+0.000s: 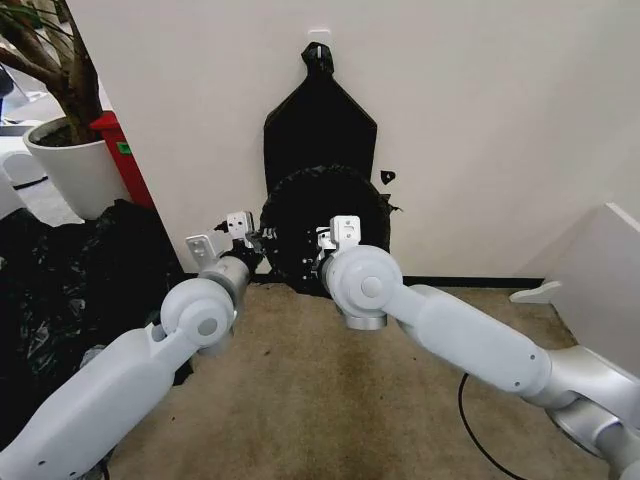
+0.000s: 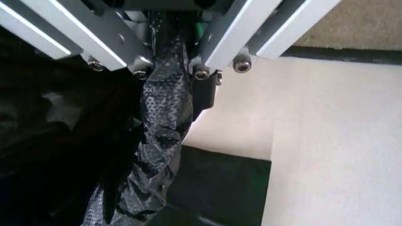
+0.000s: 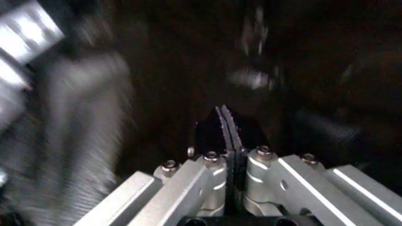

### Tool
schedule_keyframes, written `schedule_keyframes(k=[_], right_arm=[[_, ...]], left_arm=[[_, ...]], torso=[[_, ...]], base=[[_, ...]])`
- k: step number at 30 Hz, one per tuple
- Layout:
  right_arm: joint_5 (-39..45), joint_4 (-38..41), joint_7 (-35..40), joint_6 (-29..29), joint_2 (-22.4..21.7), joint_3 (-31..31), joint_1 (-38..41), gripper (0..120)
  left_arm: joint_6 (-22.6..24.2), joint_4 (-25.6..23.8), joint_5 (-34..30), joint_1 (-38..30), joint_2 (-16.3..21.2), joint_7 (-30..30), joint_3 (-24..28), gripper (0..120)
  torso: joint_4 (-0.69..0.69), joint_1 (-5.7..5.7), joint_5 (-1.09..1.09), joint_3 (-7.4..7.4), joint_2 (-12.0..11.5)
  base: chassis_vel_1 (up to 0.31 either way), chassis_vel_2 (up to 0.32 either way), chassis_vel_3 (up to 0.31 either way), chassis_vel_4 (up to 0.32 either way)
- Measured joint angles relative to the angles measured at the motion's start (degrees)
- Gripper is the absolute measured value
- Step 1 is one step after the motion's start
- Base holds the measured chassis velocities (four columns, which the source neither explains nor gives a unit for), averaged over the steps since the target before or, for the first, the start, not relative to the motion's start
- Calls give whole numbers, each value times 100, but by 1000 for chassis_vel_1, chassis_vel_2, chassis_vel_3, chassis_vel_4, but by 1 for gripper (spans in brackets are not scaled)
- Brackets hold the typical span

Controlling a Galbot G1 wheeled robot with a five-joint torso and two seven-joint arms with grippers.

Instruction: Place the garbage bag over the trash bin.

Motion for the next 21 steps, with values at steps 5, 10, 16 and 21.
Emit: schedule_keyframes(k=[5,10,16,21], right_arm=[[52,540,-331,3,-332,422,88,0],[110,1114,-1044,17,-860,960,-44,0],[-869,1427,-3426,46,-2206,1859,-771,0],[-1404,1492,-4449,261,-2811,2724,-1837,5]], left_arm=[[16,147,6,24,-24,23,22,1],[30,250,-89,31,-34,26,22,1],[130,357,-582,49,-89,-74,-76,1],[151,436,-978,156,-81,-98,-183,1]], torso=[[0,0,0,0,0],[1,0,2,0,0],[-6,0,3,-1,0],[-1,0,1,-1,0]], base=[[0,0,0,0],[0,0,0,0],[0,0,0,0],[0,0,0,0]])
